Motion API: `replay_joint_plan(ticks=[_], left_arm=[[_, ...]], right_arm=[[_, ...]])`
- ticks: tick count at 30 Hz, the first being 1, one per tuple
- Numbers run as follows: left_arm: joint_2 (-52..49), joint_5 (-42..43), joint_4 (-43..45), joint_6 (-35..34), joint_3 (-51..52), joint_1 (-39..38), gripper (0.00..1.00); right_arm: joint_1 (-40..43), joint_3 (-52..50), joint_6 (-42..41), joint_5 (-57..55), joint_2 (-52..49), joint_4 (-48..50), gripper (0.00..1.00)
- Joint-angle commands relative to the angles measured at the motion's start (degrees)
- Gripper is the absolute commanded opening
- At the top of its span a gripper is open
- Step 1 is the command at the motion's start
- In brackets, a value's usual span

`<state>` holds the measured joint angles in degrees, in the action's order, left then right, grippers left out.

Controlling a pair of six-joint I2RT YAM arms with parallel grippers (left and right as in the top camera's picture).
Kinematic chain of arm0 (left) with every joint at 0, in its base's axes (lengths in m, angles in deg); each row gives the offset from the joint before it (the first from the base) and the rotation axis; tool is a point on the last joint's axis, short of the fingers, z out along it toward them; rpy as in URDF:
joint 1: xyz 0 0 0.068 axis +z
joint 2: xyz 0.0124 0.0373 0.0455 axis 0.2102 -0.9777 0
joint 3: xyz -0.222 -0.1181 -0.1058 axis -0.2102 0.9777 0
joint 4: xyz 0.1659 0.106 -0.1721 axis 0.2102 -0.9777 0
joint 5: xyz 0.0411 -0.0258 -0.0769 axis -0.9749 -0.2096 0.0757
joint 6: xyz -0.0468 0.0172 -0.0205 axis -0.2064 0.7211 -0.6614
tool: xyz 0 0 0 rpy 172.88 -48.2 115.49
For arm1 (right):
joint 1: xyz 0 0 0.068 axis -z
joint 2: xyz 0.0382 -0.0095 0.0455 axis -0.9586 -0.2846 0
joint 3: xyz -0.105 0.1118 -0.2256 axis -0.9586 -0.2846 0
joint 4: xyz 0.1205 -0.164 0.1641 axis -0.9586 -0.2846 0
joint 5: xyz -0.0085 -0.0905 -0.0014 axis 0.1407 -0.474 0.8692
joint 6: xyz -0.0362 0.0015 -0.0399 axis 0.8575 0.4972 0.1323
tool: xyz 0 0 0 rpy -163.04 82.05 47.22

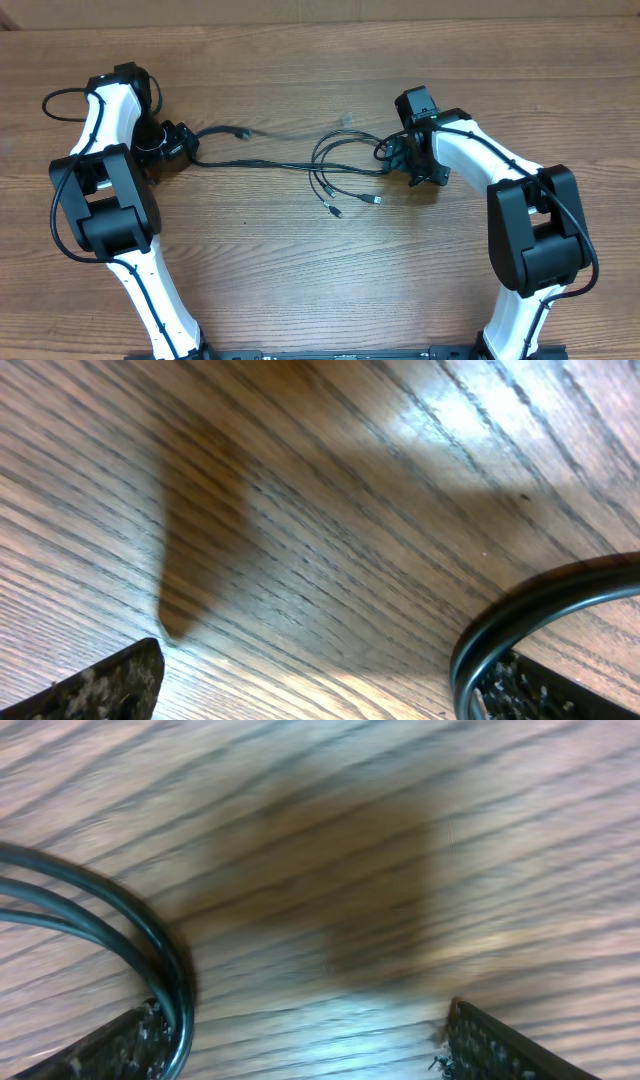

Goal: Untangle cables

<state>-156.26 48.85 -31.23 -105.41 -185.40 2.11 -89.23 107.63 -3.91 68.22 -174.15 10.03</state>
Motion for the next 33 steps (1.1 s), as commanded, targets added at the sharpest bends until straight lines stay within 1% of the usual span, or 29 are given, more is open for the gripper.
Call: replay_joint_plan(ticks=[1, 3, 8, 13, 19, 26, 29, 33], left_arm=[[-1.1, -4.8, 0.7, -2.1, 0.9, 1.6, 1.0], [-1.1, -4.8, 0.7, -2.1, 0.9, 1.5, 1.0], [-1.1, -4.0, 1.4, -2.0, 0.9, 0.9, 1.0], [-1.1, 1.7, 3.4, 2.6, 0.9, -0.3, 1.0], [-1.1, 7.2, 5.2, 6.0, 0.9, -2.8, 1.0], [-1.1, 8.7, 7.1, 6.4, 0.9, -8.0, 0.99], [-1.1, 8.7, 8.3, 6.6, 0.9, -11.9, 1.0], [-1.1, 9.2, 9.4, 7.9, 0.9, -16.3, 0.98]], right_arm=[[4.2, -3.8, -3.3, -7.1, -4.5, -3.1, 0.86], [5.2, -3.8, -4.3, -8.3, -4.5, -4.4, 0.86], [6.8, -3.8, -4.4, -7.3, -4.5, -5.3, 0.86], [6.8, -3.8, -4.5, -5.5, -4.5, -4.8, 0.86], [6.8, -3.8, -4.5, -3.9, -4.5, -4.5, 0.86], [6.7, -3.8, -4.4, 0.6, -4.5, -2.3, 0.88], [6.7, -3.8, -3.9, 3.8, -4.5, -1.1, 0.9], [6.7, -3.8, -0.8, 7.8, -4.5, 0.3, 0.91]])
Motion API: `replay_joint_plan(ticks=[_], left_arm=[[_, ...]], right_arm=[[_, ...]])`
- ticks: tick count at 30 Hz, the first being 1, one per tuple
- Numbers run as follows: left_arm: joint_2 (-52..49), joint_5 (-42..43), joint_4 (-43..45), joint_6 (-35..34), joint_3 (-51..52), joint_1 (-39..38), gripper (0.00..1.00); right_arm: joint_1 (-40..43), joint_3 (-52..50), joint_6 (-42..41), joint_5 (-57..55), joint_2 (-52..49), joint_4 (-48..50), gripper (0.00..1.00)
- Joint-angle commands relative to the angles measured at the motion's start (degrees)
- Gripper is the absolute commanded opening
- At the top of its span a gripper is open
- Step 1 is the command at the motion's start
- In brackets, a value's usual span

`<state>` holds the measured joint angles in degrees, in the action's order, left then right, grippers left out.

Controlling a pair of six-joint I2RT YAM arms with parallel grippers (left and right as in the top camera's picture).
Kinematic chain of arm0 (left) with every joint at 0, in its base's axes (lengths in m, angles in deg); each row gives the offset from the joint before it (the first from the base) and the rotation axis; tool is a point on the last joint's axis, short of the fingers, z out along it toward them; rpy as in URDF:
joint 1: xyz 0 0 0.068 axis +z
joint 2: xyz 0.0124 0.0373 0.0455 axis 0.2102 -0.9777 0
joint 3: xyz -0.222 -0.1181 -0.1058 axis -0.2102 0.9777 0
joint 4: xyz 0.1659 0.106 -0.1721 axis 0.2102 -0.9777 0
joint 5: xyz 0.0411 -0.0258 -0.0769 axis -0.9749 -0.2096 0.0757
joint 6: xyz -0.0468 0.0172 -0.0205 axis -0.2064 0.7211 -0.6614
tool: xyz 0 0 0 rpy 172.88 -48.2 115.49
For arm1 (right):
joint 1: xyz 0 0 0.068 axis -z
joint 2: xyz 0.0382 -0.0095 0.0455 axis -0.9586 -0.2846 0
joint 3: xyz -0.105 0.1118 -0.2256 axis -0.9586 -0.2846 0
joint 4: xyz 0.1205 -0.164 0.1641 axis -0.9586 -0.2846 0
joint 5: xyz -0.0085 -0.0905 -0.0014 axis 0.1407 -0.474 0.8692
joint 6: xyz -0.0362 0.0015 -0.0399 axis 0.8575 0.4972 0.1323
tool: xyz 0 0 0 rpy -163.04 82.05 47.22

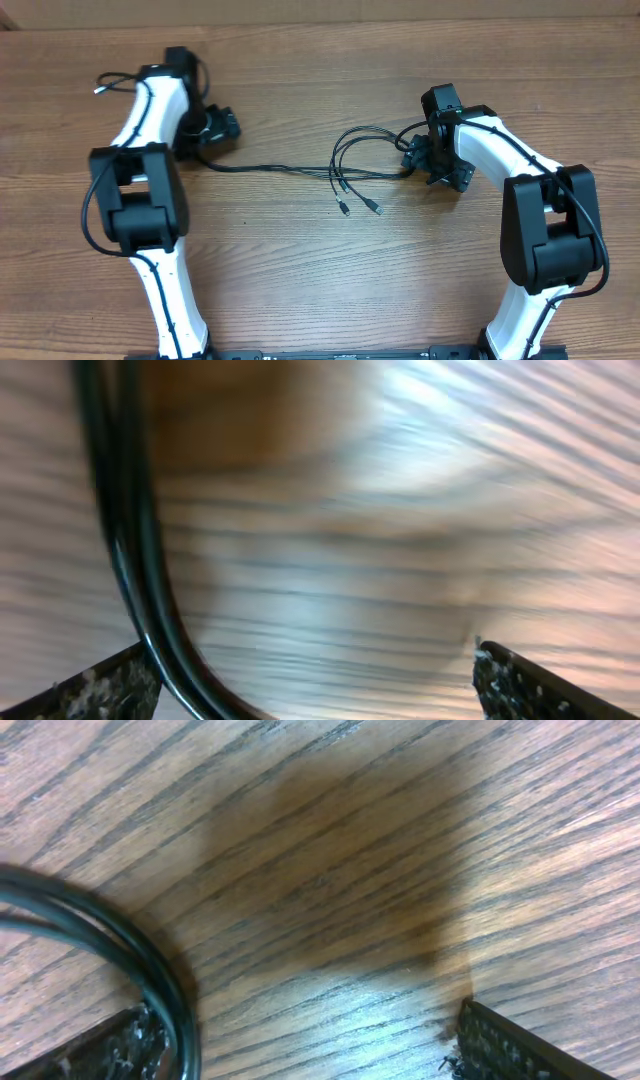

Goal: Untangle cables

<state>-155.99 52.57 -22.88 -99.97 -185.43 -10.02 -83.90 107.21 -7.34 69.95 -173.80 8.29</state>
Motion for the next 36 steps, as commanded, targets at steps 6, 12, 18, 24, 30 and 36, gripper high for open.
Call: replay_joint_plan(ticks=[6, 12, 18, 24, 30, 36], left_arm=[[-1.4, 9.3, 3.2, 6.9, 1.0, -10.8, 0.97], [-1.4, 9.5, 4.6, 7.4, 1.0, -16.8, 0.97], [-1.4, 9.5, 5.7, 9.1, 1.0, -21.3, 0.98], [-1.4, 9.5, 6.4, 10.4, 1.0, -23.6, 0.98], [-1.4, 9.5, 6.6, 10.3, 1.0, -24.0, 1.0], [-1.4, 9.5, 6.5, 10.3, 1.0, -23.9, 1.0]], right_arm=[[1.0, -3.4, 6.2, 12.2, -4.9, 4.2, 0.91], [-1.0, -3.4, 7.1, 12.5, -4.9, 5.7, 0.92], [-3.7, -3.4, 9.9, 12.2, -4.9, 7.0, 0.92], [-4.7, -3.4, 17.3, 15.6, -4.9, 8.0, 0.87], [-6.4, -3.4, 24.0, 18.4, -4.9, 8.5, 0.74], [-8.0, -3.4, 29.2, 19.9, -4.9, 8.5, 0.44]])
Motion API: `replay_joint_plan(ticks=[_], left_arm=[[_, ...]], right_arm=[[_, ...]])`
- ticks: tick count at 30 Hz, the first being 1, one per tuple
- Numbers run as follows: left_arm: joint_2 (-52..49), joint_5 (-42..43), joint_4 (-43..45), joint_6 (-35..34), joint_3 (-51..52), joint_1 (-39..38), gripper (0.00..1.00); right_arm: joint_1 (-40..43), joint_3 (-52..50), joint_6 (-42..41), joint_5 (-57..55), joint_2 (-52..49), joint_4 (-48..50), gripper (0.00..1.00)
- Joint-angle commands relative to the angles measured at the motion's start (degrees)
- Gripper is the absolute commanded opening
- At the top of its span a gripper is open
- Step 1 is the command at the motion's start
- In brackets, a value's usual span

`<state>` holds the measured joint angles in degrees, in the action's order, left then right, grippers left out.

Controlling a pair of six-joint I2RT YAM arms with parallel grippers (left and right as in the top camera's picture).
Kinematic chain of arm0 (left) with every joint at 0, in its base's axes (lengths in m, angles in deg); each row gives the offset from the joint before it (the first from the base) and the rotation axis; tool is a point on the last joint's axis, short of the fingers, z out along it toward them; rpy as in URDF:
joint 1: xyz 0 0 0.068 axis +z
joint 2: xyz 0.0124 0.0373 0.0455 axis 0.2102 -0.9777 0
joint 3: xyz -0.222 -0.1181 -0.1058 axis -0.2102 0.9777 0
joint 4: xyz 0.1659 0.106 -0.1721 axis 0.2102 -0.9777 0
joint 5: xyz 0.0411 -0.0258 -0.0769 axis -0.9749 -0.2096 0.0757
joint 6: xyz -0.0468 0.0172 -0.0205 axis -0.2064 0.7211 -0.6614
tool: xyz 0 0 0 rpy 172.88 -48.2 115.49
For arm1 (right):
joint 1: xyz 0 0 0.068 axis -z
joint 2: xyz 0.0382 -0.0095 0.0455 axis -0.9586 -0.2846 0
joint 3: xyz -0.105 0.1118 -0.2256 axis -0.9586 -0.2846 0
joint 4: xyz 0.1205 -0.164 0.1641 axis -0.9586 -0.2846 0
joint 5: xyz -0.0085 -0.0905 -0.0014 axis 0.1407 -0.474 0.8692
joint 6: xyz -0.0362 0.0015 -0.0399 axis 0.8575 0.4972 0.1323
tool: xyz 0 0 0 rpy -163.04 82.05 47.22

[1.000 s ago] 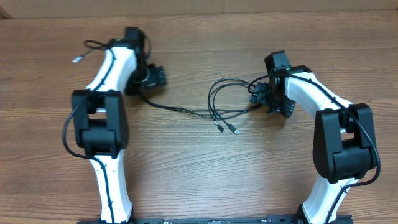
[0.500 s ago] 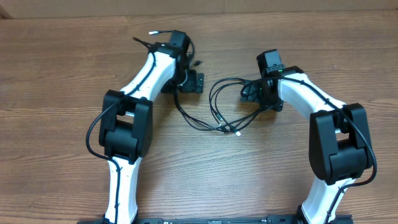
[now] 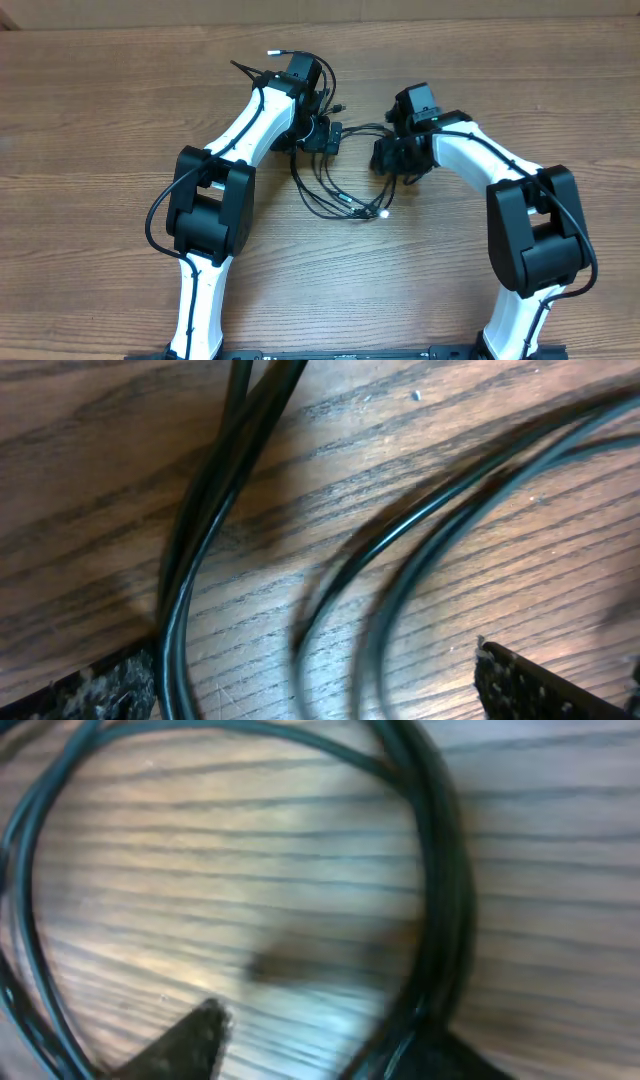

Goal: Untangle cables

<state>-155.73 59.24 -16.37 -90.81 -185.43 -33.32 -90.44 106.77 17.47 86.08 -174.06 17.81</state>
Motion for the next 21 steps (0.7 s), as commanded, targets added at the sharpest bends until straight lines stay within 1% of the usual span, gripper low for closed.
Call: replay_joint_plan(ticks=[1, 2, 3, 4, 5, 12, 15, 19, 20, 21], left_arm=[[-1.7, 2.8, 0.0, 1.2, 1.0, -0.6, 1.0], [-1.7, 2.8, 0.0, 1.2, 1.0, -0.6, 0.99], [-1.7, 2.8, 0.0, 1.2, 1.0, -0.6, 1.0], [-1.7, 2.8, 0.0, 1.2, 1.0, -0.6, 1.0], [-1.7, 2.8, 0.0, 1.2, 1.0, -0.6, 1.0], [-1.7, 2.8, 0.0, 1.2, 1.0, -0.6, 1.0], [-1.7, 2.8, 0.0, 1.2, 1.0, -0.6, 1.0], [-1.7, 2.8, 0.0, 1.2, 1.0, -0.6, 1.0], [-1.7, 2.8, 0.0, 1.2, 1.0, -0.6, 1.0], [-1.7, 2.8, 0.0, 1.2, 1.0, -0.6, 1.0]], right_arm=[[-1.5, -2.9, 4.5, 3.9, -4.6, -1.0, 0.36], [-1.6, -2.9, 4.5, 3.9, -4.6, -1.0, 0.29], [-1.6, -2.9, 4.5, 3.9, -4.6, -1.0, 0.19], [-1.6, -2.9, 4.5, 3.9, -4.6, -1.0, 0.06], [-1.6, -2.9, 4.5, 3.9, -4.6, -1.0, 0.04], [-1.6, -2.9, 4.5, 3.9, -4.6, -0.9, 0.04], [-1.6, -2.9, 4.5, 3.9, -4.6, -0.9, 0.16], [-1.6, -2.9, 4.5, 4.0, -4.6, -1.0, 0.18], [-1.6, -2.9, 4.5, 3.9, -4.6, -1.0, 0.2], [-1.6, -2.9, 4.5, 3.9, -4.6, -1.0, 0.25]])
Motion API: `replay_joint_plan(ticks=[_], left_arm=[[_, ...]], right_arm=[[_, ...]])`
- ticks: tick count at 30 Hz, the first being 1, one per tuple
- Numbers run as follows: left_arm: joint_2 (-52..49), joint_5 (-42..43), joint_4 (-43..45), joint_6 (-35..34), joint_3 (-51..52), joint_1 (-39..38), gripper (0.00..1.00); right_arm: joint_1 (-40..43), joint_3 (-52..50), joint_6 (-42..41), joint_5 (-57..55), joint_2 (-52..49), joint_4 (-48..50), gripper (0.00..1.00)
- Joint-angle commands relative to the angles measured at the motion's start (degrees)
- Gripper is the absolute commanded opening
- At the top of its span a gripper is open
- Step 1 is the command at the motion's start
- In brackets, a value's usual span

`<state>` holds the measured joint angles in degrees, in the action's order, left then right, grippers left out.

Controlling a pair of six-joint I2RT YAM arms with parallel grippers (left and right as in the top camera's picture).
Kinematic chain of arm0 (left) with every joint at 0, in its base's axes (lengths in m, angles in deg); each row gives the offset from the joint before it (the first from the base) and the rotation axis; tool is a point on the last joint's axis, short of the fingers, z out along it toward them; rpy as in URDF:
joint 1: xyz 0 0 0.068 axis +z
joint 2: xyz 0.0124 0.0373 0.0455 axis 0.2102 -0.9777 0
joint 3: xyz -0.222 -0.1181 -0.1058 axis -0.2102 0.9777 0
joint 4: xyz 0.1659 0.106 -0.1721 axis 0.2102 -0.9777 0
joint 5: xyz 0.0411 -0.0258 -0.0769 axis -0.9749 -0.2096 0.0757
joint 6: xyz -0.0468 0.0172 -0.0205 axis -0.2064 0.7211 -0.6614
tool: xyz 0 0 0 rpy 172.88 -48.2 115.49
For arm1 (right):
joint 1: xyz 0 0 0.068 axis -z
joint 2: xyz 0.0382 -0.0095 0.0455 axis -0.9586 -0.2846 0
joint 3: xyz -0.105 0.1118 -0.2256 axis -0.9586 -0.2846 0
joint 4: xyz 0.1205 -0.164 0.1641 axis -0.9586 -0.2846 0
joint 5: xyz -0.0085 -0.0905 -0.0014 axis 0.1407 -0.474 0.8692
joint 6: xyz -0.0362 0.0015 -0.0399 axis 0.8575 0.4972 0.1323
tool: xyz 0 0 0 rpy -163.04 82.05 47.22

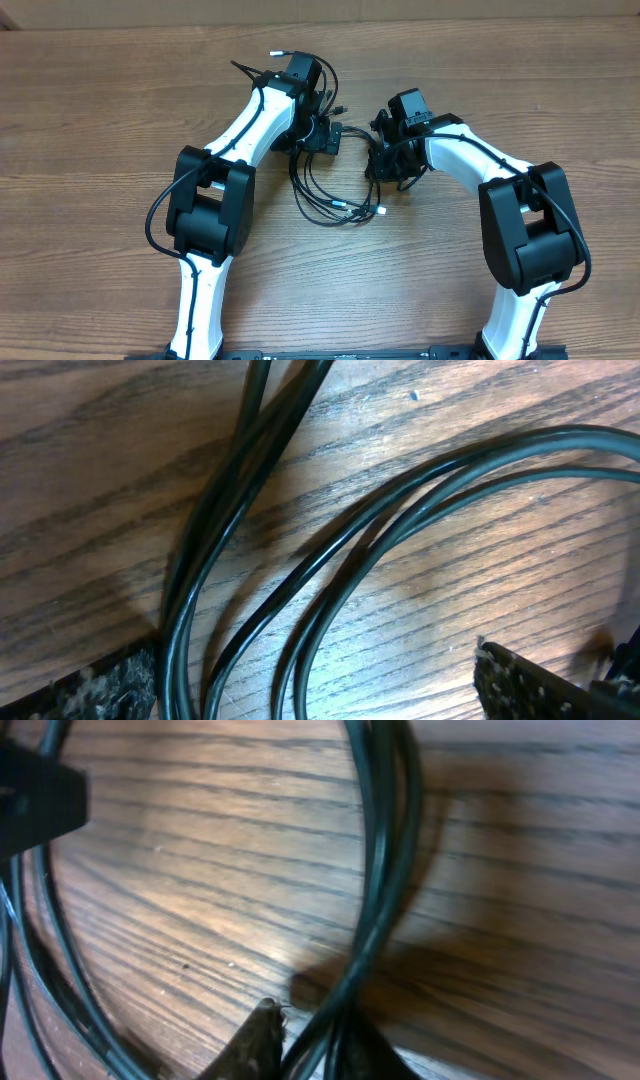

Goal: Untangle cables

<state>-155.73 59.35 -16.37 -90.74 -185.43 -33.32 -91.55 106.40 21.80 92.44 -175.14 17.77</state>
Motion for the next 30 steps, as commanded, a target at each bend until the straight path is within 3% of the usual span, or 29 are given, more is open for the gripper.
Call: replay_joint_plan(ticks=[1, 5, 13, 17, 21, 30], left_arm=[[-1.7, 2.7, 0.0, 1.1, 1.0, -0.6, 0.99], [-1.7, 2.7, 0.1, 1.1, 1.0, -0.6, 1.0], [-1.7, 2.7, 0.2, 1.1, 1.0, -0.6, 1.0], [-1.7, 2.7, 0.3, 1.1, 1.0, -0.6, 0.99], [-1.6, 2.7, 0.3, 2.4, 0.9, -0.6, 1.0], [-0.2, 2.1, -4.6, 3.4, -2.8, 0.4, 0.99]], right_arm=[[-0.5, -2.6, 0.2, -2.4, -3.5, -0.9, 0.29], [-0.5, -2.6, 0.2, -2.4, -3.5, -0.9, 0.46], [-0.5, -2.6, 0.0, -2.4, -3.5, -0.8, 0.56], [-0.5, -2.6, 0.0, -2.4, -3.5, -0.8, 0.81], [-0.5, -2.6, 0.0, -2.4, -3.5, -0.8, 0.92], [-0.5, -2.6, -0.1, -2.8, -3.5, -0.9, 1.0]])
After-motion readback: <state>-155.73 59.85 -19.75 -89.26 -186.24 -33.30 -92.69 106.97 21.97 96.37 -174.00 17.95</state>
